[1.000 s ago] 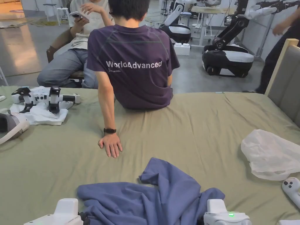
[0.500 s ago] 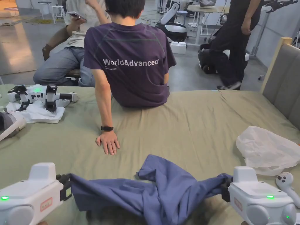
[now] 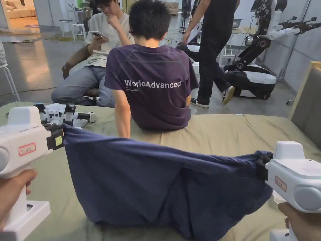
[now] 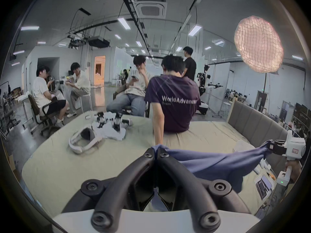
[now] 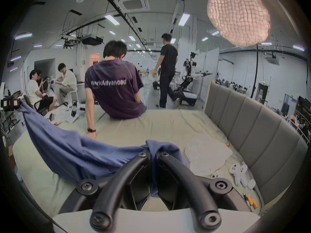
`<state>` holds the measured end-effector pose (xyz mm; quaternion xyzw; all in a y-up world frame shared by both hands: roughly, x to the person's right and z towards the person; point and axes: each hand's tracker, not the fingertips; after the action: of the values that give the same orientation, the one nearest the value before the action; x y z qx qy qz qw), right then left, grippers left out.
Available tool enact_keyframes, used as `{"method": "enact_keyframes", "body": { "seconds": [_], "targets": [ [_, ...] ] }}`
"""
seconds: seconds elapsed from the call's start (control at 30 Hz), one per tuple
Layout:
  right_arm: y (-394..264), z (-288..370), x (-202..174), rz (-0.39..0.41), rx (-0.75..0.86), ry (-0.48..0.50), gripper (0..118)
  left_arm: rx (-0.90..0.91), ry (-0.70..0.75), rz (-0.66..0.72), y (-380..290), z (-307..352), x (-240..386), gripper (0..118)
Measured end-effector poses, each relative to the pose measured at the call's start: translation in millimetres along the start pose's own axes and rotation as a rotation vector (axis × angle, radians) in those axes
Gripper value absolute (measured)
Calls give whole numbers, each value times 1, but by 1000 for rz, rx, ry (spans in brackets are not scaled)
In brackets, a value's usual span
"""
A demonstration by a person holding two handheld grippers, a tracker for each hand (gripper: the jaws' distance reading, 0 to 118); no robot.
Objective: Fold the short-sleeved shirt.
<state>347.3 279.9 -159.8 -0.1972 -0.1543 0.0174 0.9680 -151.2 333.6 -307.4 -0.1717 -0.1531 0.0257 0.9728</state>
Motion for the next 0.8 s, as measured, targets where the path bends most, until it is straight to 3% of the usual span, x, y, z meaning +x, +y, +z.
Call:
{"method": "enact_keyframes", "body": {
  "seconds": [0.8],
  "targets": [
    [218, -24, -9, 63, 233, -36, 3, 148, 73, -50, 160, -65, 1, 0]
  ]
}}
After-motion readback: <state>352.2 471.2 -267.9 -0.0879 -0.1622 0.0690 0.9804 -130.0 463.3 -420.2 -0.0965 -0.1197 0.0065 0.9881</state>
